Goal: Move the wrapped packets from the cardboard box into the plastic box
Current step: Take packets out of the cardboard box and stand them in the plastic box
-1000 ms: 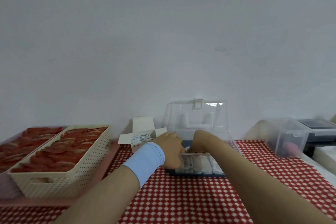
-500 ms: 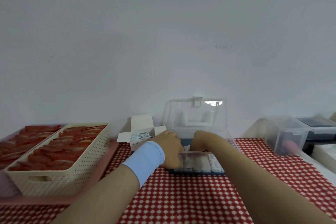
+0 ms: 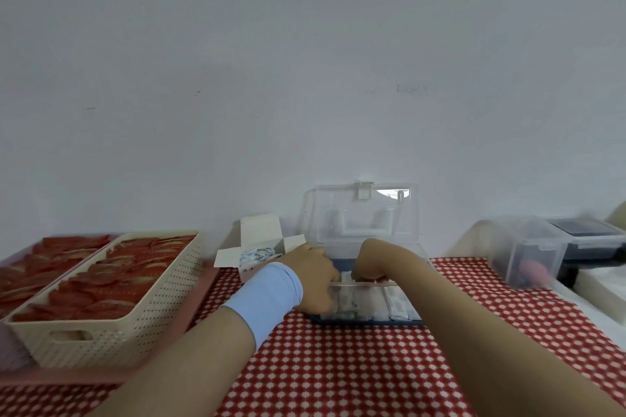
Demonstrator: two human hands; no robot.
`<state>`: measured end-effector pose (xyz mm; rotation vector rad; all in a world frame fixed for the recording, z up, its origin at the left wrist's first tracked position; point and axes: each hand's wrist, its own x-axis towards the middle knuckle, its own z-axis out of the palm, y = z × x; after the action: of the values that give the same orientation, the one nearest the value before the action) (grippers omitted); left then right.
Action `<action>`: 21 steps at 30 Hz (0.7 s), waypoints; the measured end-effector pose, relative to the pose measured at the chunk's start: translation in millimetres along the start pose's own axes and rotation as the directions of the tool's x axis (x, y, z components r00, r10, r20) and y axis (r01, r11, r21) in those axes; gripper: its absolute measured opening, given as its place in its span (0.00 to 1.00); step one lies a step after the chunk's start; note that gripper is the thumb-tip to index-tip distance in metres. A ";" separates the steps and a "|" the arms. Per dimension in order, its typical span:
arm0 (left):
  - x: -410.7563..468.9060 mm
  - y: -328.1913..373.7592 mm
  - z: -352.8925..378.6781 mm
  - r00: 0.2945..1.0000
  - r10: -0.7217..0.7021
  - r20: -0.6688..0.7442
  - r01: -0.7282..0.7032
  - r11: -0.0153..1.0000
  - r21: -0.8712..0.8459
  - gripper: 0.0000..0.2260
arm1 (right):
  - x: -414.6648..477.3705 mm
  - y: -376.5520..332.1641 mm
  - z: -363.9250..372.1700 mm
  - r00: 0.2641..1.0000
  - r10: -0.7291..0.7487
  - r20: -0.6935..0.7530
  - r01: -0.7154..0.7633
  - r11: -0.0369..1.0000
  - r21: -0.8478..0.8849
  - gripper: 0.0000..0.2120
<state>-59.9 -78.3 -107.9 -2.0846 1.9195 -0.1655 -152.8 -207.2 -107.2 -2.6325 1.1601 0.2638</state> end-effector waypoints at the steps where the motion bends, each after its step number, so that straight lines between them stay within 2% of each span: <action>1: -1.0 0.6 -0.6 1.000 -0.001 0.001 0.001 1.000 0.005 0.15 | -2.1 -1.7 -0.8 1.000 -0.009 0.019 0.010 1.000 -0.016 0.13; 8: -4.9 0.3 -2.2 1.000 0.002 -0.019 -0.003 0.998 -0.062 0.17 | -3.1 -0.5 -3.3 0.999 -0.032 0.028 0.033 0.998 -0.053 0.14; 16: 2.3 -0.9 5.2 0.995 -0.061 0.077 0.071 0.989 -0.133 0.20 | -5.8 0.7 -6.1 0.997 -0.063 0.046 0.062 0.998 0.020 0.07; 18: 2.7 0.8 3.7 0.994 -0.057 0.089 0.066 0.992 -0.110 0.19 | -8.1 0.8 -5.7 0.994 -0.083 0.077 0.084 0.996 -0.013 0.03; 21: -1.3 1.5 -3.3 0.998 -0.031 0.063 0.039 0.990 -0.132 0.20 | -6.1 1.4 -4.6 0.995 -0.081 0.061 0.080 0.997 0.006 0.03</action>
<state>-62.5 -77.6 -105.0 -2.1822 1.9073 0.0196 -157.6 -205.3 -101.4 -2.6409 1.0315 0.3241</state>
